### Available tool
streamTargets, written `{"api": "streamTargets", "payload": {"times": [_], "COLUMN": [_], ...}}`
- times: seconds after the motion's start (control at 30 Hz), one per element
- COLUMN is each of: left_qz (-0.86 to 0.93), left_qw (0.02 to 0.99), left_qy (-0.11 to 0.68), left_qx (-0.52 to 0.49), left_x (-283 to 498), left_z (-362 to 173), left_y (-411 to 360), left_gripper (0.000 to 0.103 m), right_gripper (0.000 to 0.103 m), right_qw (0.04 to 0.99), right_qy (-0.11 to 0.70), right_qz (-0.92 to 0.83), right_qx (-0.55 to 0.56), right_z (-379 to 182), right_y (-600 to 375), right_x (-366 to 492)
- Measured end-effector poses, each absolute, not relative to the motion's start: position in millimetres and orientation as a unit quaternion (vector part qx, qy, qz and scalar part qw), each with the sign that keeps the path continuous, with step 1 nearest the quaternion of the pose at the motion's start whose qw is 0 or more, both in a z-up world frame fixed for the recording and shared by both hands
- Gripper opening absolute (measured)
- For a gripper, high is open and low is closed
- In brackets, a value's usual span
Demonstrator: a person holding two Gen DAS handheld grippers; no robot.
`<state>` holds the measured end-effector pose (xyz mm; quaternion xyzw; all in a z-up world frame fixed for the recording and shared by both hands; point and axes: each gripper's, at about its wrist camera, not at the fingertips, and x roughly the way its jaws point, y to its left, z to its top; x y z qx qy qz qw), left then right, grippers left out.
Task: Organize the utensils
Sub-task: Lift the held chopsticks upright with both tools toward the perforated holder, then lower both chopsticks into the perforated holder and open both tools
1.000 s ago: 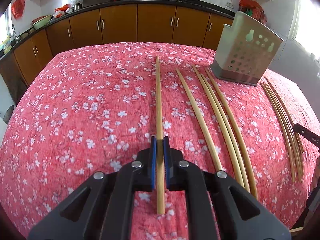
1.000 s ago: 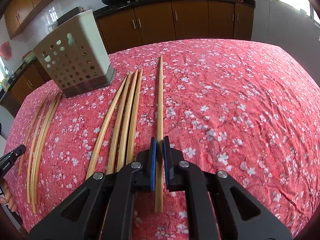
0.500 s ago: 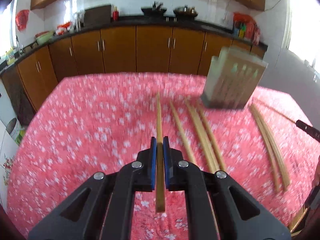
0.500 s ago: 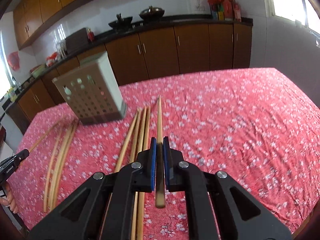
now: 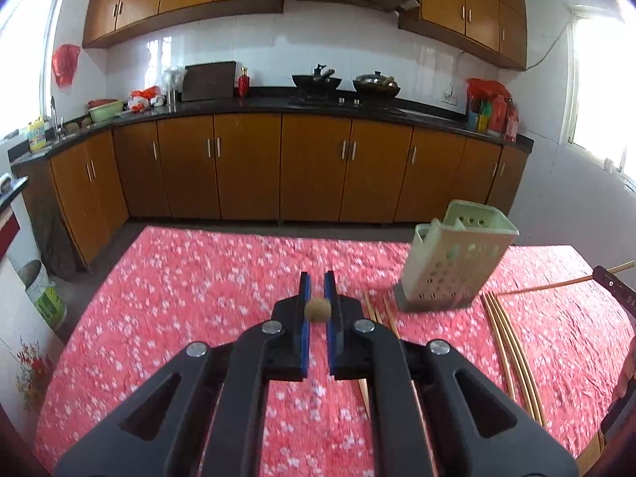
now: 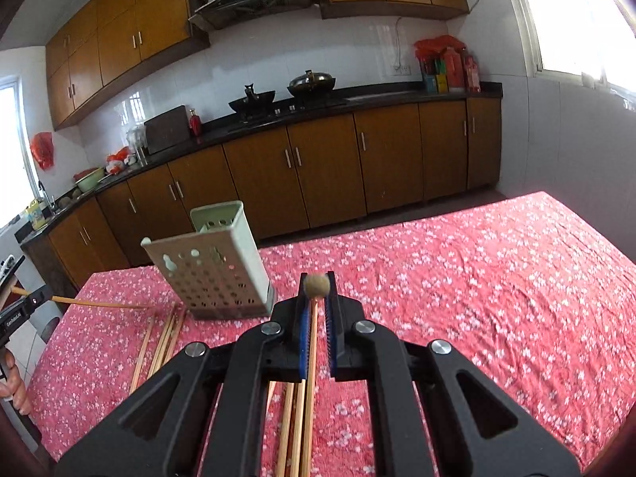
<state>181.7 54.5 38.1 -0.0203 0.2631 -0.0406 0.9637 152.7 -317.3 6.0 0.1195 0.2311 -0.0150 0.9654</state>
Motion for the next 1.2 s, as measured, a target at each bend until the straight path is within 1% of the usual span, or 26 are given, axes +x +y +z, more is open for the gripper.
{"api": "streamTargets", "payload": {"times": [0.07, 0.17, 0.4, 0.57, 0.67, 0.77, 0.9, 1.07, 1.2], "left_qz": [-0.041, -0.044, -0.058, -0.07, -0.081, -0.095, -0.109, -0.11, -0.108], "left_qw": [0.967, 0.973, 0.988, 0.993, 0.993, 0.991, 0.986, 0.982, 0.979], "left_qy": [0.252, 0.226, 0.138, 0.08, 0.058, 0.058, 0.092, 0.138, 0.156], "left_qx": [-0.023, -0.023, -0.031, -0.048, -0.062, -0.074, -0.082, -0.072, -0.072], "left_x": [187.8, 191.5, 193.3, 196.5, 204.5, 216.9, 241.1, 259.8, 264.7], "left_z": [51.8, 77.1, 152.9, 193.2, 205.3, 198.3, 172.7, 135.6, 126.6], "left_y": [54.3, 52.9, 35.9, 11.2, -7.7, -26.1, -43.9, -55.7, -55.3], "left_gripper": [0.007, 0.007, 0.007, 0.007, 0.007, 0.007, 0.007, 0.008, 0.008], "right_gripper": [0.007, 0.007, 0.007, 0.007, 0.007, 0.007, 0.007, 0.007, 0.008], "right_qw": [0.968, 0.976, 0.989, 0.99, 0.99, 0.988, 0.984, 0.981, 0.979], "right_qy": [0.22, 0.185, 0.086, 0.055, 0.063, 0.089, 0.128, 0.149, 0.157], "right_qz": [-0.013, -0.008, 0.017, 0.045, 0.055, 0.059, 0.058, 0.057, 0.058], "right_qx": [0.119, 0.117, 0.116, 0.121, 0.112, 0.107, 0.113, 0.11, 0.113], "right_z": [16.3, 47.0, 121.3, 143.4, 137.1, 120.2, 96.9, 85.1, 82.4], "right_y": [-318.1, -319.3, -310.7, -293.9, -283.3, -278.0, -279.3, -278.0, -279.0], "right_x": [156.4, 157.7, 155.5, 165.9, 177.2, 189.8, 205.4, 211.4, 212.1]}}
